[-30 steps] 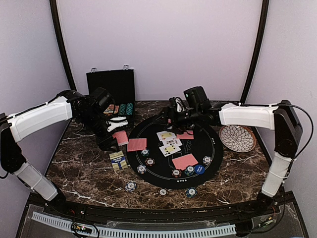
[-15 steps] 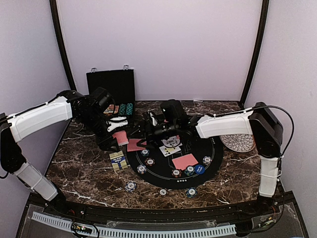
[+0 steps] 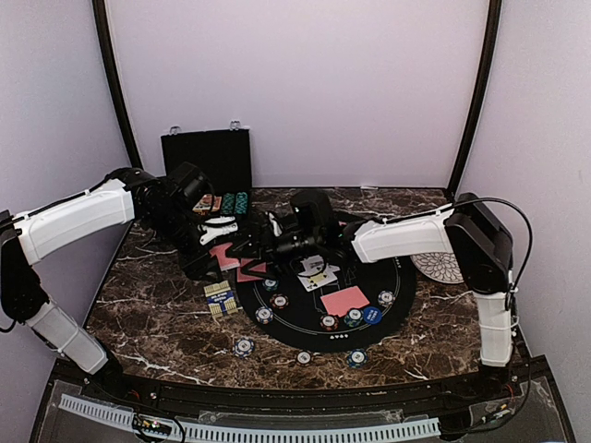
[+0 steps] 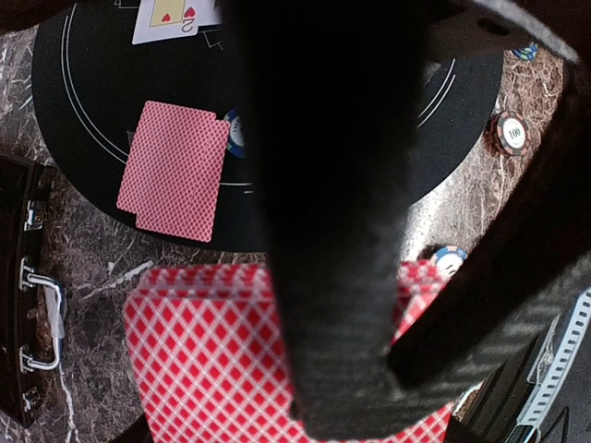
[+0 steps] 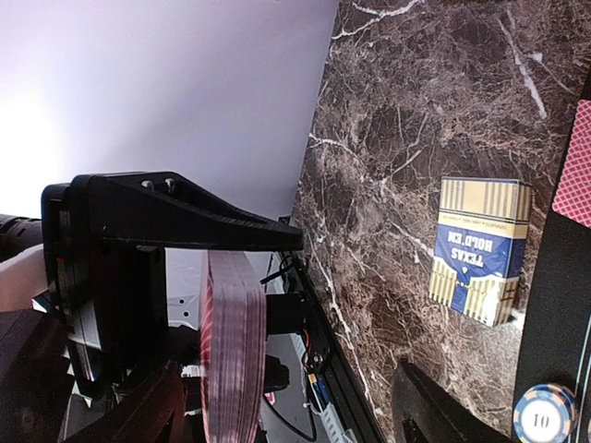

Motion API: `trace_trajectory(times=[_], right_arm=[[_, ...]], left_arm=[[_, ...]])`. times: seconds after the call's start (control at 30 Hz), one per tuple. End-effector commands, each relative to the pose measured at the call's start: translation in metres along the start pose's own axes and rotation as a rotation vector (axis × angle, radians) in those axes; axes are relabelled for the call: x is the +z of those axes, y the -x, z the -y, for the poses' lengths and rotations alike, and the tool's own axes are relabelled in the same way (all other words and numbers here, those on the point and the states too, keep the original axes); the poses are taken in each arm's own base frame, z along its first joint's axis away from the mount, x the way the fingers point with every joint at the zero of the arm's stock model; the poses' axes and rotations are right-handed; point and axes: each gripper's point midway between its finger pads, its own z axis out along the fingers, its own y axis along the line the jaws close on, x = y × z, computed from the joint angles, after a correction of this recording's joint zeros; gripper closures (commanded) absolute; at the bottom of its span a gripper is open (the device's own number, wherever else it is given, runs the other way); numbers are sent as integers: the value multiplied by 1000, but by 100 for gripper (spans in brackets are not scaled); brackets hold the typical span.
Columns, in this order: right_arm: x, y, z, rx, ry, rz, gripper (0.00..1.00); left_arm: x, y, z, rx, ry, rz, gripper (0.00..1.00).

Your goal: Distribute texas hold em gaming equipment

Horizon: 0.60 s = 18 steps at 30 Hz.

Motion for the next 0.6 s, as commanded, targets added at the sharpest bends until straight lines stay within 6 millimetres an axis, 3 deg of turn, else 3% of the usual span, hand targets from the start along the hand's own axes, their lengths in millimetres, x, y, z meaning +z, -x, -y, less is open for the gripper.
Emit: trace_trajectory(times=[0.0,0.23,0.43,0.57], right_arm=[[14,0,-31,-46,99,-17,23],[33,2,-37,-35,142,-38,25],[48,5,-29,-6,154,-59,30],[46,6,-15,13,117,-61,32]], left_arm=[[-15,10,1,6,7,50,100],[-15,11,1,6,3,52,100],[-15,12,2,5,1,53,100],[-16,10,2,11,5,52,100]])
